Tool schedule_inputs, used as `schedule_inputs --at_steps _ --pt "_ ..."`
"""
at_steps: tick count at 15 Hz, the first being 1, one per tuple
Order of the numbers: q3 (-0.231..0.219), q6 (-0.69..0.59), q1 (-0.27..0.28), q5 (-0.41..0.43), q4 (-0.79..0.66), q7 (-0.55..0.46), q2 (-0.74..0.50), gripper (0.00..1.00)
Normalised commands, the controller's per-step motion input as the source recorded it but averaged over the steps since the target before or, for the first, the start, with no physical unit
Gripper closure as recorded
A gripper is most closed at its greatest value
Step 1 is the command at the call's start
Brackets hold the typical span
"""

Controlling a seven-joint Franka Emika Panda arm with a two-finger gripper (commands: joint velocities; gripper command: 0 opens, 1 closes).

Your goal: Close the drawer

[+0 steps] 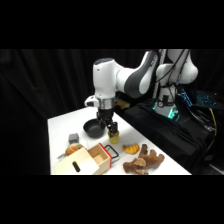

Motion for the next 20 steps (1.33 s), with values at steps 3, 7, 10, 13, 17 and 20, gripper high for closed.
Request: schedule_inputs --at_steps 3,7,10,13,17,20 --pt "0.028 0.25 0.015 0.079 0.10 -0.14 0.23 0.00" --pt "-0.013 0.27 0.016 0.007 0.14 -0.11 0.24 0.00" --pt "-0.016 0.26 0.001 0.008 0.17 -0.10 0.25 0.00" --pt "-0.014 0.22 -0.015 0.008 0.18 -0.11 0.25 0.00" --pt "-0.018 0.17 -0.022 -0.004 0.20 -0.11 0.24 0.00" --pt "-0.028 0.09 -0.001 -0.029 0.19 -0.08 0.17 0.00"
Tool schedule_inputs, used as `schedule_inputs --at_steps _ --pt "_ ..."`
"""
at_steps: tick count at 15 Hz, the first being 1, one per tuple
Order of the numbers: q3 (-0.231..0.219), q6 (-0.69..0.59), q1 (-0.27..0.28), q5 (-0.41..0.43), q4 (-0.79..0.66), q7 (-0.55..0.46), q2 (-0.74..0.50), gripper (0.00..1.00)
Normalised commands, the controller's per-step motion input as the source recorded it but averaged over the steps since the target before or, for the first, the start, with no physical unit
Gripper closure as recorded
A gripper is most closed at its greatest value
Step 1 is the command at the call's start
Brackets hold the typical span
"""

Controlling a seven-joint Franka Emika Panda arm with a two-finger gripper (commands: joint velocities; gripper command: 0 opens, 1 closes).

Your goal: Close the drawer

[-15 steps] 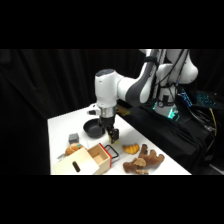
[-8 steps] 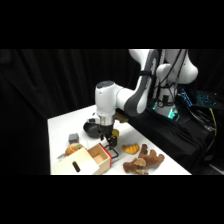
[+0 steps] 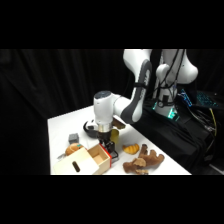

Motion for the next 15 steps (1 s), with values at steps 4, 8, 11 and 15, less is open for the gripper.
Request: schedule_inputs --at_steps 4,8,11,15 --pt "-0.039 -0.12 0.029 -0.045 0.32 -0.06 0.10 0.00" --pt "-0.056 -0.27 0.077 -0.071 0.49 -0.03 0.11 0.00" --pt "-0.042 -0.28 0.066 -0.061 0.55 -0.05 0.17 0.00" --pt "-0.011 -0.25 0.028 -0.028 0.55 -0.10 0.26 0.00"
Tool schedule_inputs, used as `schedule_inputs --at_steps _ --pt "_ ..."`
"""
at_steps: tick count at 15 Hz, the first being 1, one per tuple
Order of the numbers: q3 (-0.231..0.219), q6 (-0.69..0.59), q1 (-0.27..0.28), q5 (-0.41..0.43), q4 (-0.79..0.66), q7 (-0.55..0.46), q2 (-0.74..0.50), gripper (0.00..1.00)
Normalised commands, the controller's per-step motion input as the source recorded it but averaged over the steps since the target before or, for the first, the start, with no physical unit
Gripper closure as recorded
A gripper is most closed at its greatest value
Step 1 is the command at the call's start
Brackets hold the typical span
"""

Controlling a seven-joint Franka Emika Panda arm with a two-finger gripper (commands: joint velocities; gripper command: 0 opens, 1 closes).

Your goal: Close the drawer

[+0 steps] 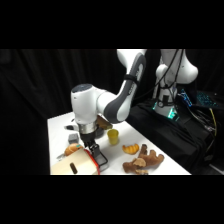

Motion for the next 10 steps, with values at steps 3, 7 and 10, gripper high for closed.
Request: schedule_inputs --at_steps 3,7,10 --pt "-0.003 -0.27 0.035 -0.018 0.55 -0.08 0.26 0.00" --pt "-0.041 -0.45 0.076 -0.050 0.38 -0.01 0.00 0.00" --pt "-0.080 -0.68 0.108 -0.109 0.06 0.08 -0.41 0.00"
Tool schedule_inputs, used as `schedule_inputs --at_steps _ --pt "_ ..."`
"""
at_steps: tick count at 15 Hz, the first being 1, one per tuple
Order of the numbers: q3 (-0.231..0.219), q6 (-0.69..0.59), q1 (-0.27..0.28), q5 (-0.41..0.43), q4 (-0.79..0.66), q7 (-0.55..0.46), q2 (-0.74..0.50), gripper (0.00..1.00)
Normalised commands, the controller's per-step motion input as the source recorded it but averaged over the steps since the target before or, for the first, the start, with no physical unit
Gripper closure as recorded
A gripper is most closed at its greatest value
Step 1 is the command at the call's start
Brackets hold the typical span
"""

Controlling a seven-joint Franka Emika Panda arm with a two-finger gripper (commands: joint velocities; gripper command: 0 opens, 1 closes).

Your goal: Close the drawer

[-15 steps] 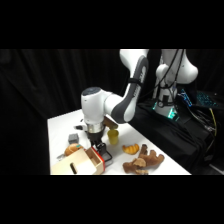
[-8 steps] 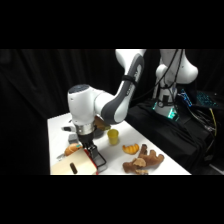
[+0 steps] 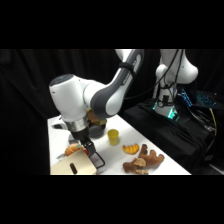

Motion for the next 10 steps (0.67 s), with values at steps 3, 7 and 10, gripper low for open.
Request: schedule_inputs --at_steps 3,7,10 --pt "-0.058 -0.67 0.087 -0.112 0.03 0.10 -0.44 0.00" --pt "-0.038 -0.59 0.050 -0.081 0.09 0.13 -0.29 0.00" --pt "-0.032 -0.34 0.017 -0.067 0.00 0.10 -0.22 0.00"
